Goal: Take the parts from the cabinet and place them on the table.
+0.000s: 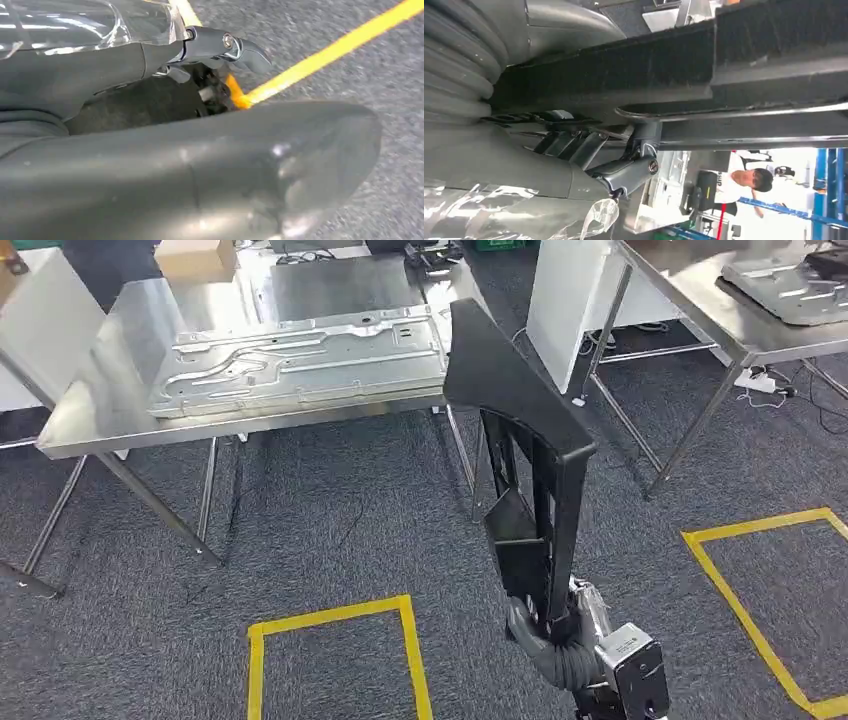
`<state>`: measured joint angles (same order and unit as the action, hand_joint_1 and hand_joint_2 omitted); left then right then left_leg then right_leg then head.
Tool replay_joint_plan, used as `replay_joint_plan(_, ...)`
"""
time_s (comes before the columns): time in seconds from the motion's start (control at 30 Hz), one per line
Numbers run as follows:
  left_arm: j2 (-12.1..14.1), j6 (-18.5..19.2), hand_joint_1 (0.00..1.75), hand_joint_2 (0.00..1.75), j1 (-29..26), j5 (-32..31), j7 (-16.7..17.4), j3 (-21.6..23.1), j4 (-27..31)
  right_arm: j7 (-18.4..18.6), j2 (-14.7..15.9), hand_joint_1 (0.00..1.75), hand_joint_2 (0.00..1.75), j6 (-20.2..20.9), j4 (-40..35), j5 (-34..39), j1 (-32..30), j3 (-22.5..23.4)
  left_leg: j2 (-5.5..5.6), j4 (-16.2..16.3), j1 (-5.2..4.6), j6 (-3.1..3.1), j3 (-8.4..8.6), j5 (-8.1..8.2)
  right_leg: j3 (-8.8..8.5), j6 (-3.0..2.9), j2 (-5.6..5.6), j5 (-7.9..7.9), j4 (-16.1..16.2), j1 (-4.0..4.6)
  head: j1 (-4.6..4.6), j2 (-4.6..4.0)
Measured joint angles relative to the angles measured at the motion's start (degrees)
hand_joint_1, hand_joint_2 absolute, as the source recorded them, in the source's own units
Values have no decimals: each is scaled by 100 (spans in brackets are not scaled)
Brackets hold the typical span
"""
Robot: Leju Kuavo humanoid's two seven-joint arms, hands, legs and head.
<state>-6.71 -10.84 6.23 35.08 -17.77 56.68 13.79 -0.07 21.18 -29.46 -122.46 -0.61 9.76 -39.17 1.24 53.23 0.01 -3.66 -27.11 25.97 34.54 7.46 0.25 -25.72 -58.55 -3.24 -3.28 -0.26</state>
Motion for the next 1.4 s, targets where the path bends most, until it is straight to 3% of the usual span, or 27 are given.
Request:
replay_joint_plan(0.03,18,0,0,0,-2,0,2,0,-7,2,2,175,175,0,11,2,-14,0,-10,105,-16,84,10,113,32,52,-99,223,94,-6,13,0)
replay_joint_plan(0.07,22,0,0,0,14,4,18,2,-9,20,2,175,175,0,18,11,1,0,-13,190,2,89,-11,211,44,-150,-129,-96,65,17,31,0)
replay_joint_plan(0.1,13,2,0,0,19,4,20,7,-9,26,2,175,175,13,15,15,5,0,-36,188,-12,120,-53,282,44,-231,-124,61,25,24,17,2)
replay_joint_plan(0.13,13,4,0,0,14,-2,22,13,-9,41,2,175,175,20,17,37,-5,2,-43,243,-7,149,-10,268,36,-307,-117,26,13,21,13,0)
replay_joint_plan(0.2,15,5,0,0,19,-4,42,24,-9,52,4,175,175,53,15,124,4,2,-43,244,24,169,23,316,-11,-375,-106,20,11,5,11,0)
replay_joint_plan(0.23,15,7,0,0,26,-9,44,37,-9,57,11,175,175,66,15,177,19,13,-66,513,25,204,-95,328,-59,-416,-104,-9,28,19,4,2)
replay_joint_plan(0.3,15,9,0,0,31,-11,50,52,-9,57,20,175,175,79,15,210,20,24,-83,1385,41,275,-629,614,-96,-458,-91,-61,33,22,4,2)
replay_joint_plan(0.37,13,20,0,0,28,-11,61,66,-9,59,26,175,175,105,15,214,20,24,-85,2099,40,295,-1155,967,-154,-459,-82,-136,33,30,7,0)
replay_joint_plan(0.4,13,22,0,0,27,-19,59,72,-9,65,28,175,175,107,15,212,20,24,-85,2180,40,283,-1267,982,-192,-460,-80,-170,34,36,7,2)
replay_joint_plan(0.43,11,22,0,0,34,-26,59,83,-9,79,35,175,175,107,15,199,20,26,-86,1974,36,249,-1273,803,-274,-457,-79,-225,35,48,7,2)
replay_joint_plan(0.53,11,22,0,0,27,-26,63,94,-9,153,44,175,175,109,15,138,46,37,-87,626,0,94,-837,-132,-472,-441,-79,-353,53,72,4,0)
replay_joint_plan(0.57,13,24,0,0,24,-22,63,96,-9,166,46,175,175,109,15,122,56,39,-91,429,-29,66,-758,-349,-516,-430,-79,-381,91,54,9,0)
replay_joint_plan(0.6,13,24,0,0,26,-11,72,98,-9,188,50,175,175,109,15,111,71,42,-107,434,-111,23,-816,-148,-576,-396,-52,-393,148,59,11,2)
replay_joint_plan(0.63,11,24,0,0,25,-9,74,98,-9,190,52,175,175,109,15,105,82,44,-98,369,-122,-14,-751,-106,-602,-356,-50,-397,195,38,-7,2)
replay_joint_plan(0.7,4,22,0,0,9,-4,79,101,-11,212,63,175,175,109,15,92,77,46,-91,249,-114,-29,-646,-225,-726,-261,-49,-318,139,61,0,2)
replay_joint_plan(0.77,0,24,0,0,29,-2,76,101,-11,227,85,175,175,118,15,79,89,50,-82,181,-89,-66,-421,-217,-717,-271,-43,-410,-72,49,15,0)
replay_joint_plan(0.87,-13,33,0,0,50,-2,81,101,-11,249,87,175,175,151,15,74,134,55,-80,182,-127,-150,-375,-164,-77,-295,-36,-896,-1118,121,17,2)
replay_joint_plan(0.9,-15,31,0,0,42,-2,85,101,-11,269,98,175,175,168,15,72,128,55,-71,183,-159,-182,-351,-125,271,-300,-34,-1104,-1594,163,18,2)
replay_joint_plan(0.93,-15,33,0,0,29,-2,87,101,-11,278,103,175,175,168,15,70,124,52,-56,183,-179,-192,-323,-99,408,-316,-33,-1099,-1688,180,17,2)
replay_joint_plan(0.97,-15,31,0,0,22,-2,90,101,-11,310,116,175,175,173,15,59,127,52,-37,183,-207,-207,-273,-59,448,-364,-33,-931,-1529,209,17,0)
replay_joint_plan(1.07,-18,31,0,0,24,-2,98,101,-11,339,131,175,175,188,15,41,140,52,-22,182,-248,-211,-76,74,2,-518,-30,56,-152,313,17,2)
replay_joint_plan(1.1,-26,29,0,0,17,-2,103,101,-11,341,138,175,175,190,22,31,144,52,-26,166,-250,-198,-60,119,-66,-609,-33,118,67,363,9,2)
replay_joint_plan(1.13,-31,24,0,0,38,4,103,101,-11,356,133,175,175,194,22,16,161,50,-16,186,-259,-178,-41,141,-54,-573,-35,-145,127,372,10,0)
replay_joint_plan(1.2,-31,24,0,0,40,-4,107,103,-13,354,140,175,175,210,20,4,189,50,-24,231,-257,-117,-20,148,-92,-637,-25,71,200,373,13,2)
replay_joint_plan(1.27,-13,22,0,0,37,-2,114,105,-18,358,138,175,175,210,20,7,200,48,-19,312,-288,-88,-42,207,-228,-666,-45,72,248,278,20,2)
replay_joint_plan(1.33,-26,20,0,0,45,0,114,109,-17,356,140,175,175,210,20,4,234,46,-34,939,-217,71,-378,373,-290,-692,-56,28,267,245,-26,2)
replay_joint_plan(1.4,-22,20,0,0,48,-2,122,109,-17,356,140,175,175,212,20,7,231,46,-43,1804,-89,198,-975,713,-325,-654,-43,-39,266,213,-26,2)
